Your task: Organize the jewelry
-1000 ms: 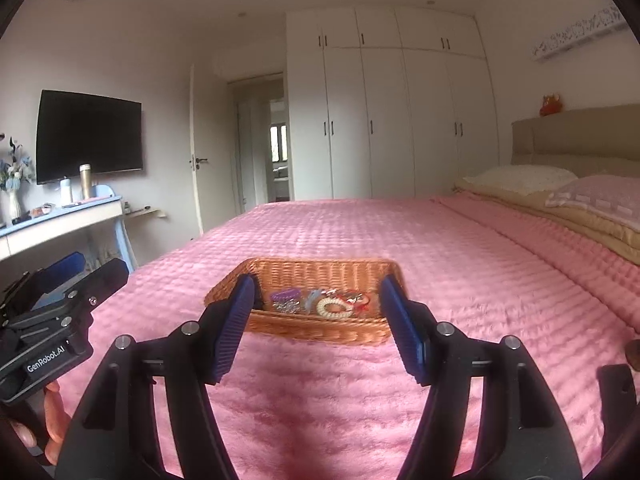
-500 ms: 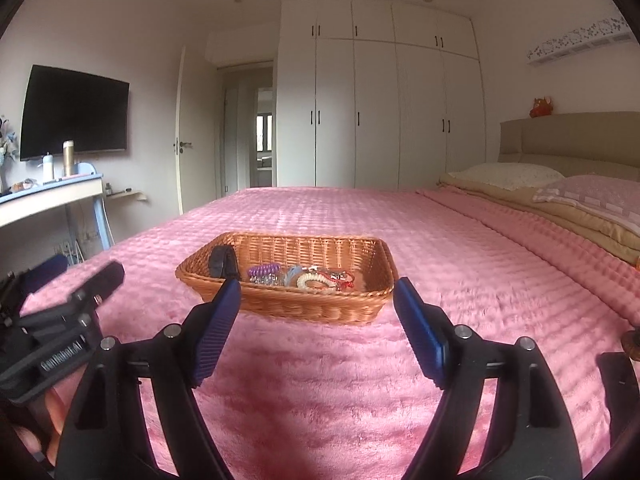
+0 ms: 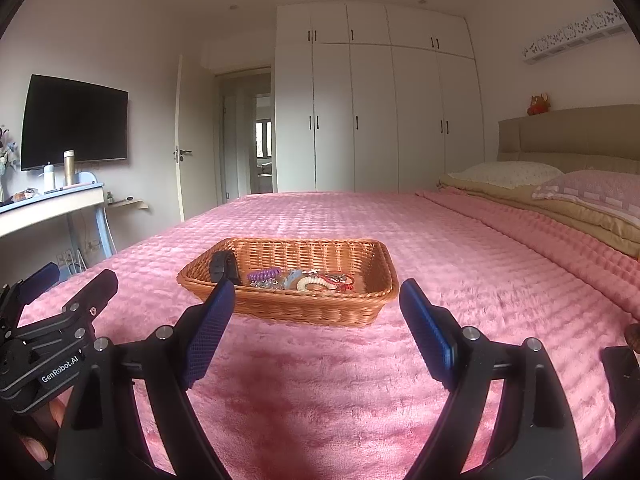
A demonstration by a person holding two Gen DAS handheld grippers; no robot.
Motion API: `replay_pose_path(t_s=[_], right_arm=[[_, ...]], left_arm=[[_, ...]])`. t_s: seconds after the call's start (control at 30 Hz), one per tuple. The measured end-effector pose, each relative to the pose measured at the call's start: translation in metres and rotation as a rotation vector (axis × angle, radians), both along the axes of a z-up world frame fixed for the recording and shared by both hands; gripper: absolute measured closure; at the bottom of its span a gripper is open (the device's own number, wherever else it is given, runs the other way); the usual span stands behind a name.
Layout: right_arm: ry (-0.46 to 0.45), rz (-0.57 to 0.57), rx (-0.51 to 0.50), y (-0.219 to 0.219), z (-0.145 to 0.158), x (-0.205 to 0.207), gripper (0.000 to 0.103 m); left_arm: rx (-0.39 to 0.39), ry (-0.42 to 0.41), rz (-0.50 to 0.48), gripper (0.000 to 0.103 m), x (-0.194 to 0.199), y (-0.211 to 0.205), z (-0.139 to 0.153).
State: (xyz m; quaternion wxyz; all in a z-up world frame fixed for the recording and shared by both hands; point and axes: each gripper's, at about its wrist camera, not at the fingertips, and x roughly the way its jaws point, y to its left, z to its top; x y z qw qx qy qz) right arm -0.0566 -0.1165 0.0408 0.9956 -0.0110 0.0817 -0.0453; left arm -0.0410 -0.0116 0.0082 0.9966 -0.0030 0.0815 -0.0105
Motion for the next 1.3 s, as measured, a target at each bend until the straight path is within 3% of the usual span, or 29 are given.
replay_pose_path(t_s=[1.3], right_arm=[[0.02, -0.005, 0.024, -0.0031, -0.0029, 0.0058, 0.013]], left_arm=[[0.0, 0.0, 0.002, 0.008, -0.0003, -0.0012, -0.0007]])
